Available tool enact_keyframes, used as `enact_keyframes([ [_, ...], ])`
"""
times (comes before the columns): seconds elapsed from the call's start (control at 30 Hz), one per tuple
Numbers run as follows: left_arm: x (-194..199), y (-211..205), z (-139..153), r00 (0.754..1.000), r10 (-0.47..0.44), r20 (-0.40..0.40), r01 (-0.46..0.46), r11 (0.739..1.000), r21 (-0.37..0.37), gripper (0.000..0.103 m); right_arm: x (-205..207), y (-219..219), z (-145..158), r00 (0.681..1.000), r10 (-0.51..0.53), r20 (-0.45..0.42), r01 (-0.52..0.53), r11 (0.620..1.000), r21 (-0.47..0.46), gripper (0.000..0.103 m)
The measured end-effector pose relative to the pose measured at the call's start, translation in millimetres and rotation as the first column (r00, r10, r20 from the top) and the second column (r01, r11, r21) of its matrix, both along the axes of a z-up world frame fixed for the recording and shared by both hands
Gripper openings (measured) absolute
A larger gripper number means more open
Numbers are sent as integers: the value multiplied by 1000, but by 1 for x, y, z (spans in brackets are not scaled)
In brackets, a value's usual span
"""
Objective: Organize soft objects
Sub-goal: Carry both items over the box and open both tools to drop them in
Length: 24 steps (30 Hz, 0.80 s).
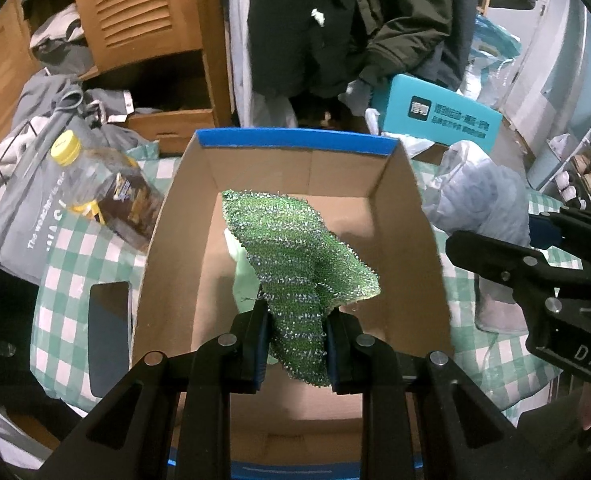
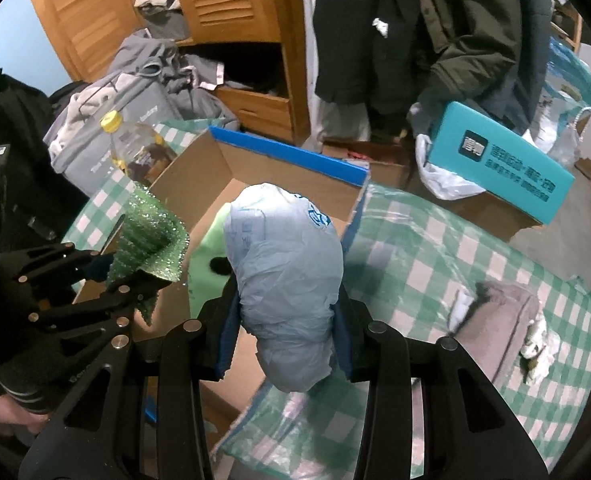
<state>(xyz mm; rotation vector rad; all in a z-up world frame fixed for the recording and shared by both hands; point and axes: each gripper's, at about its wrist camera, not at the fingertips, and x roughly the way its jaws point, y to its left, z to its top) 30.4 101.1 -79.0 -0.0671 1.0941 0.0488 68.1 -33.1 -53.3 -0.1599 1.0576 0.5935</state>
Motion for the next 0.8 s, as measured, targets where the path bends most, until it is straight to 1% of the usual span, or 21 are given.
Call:
enact_keyframes([
  [0.3, 0, 18, -14, 998, 42, -37, -42, 999, -18, 23, 1, 23, -11, 999, 33, -27, -33, 999, -14, 40],
  [0.53, 2, 24, -25, 996, 56, -68, -58, 998, -25, 24, 1, 33, -23, 998, 43, -52, -44, 999, -28, 40],
  [0.57, 1, 24, -26, 996, 57, -72, -59, 998, -22, 27, 1, 34, -24, 997, 44, -56, -46, 999, -29, 40],
  [0.63, 1, 24, -26, 996, 57, -73, -59, 998, -23, 30, 1, 35, -27, 997, 48, -64, -50, 998, -31, 40],
  [0.8, 0, 26, -26, 995, 70, -72, -71, 997, -7, 54, 1, 38, -29, 995, 57, -78, -59, 998, -28, 44],
])
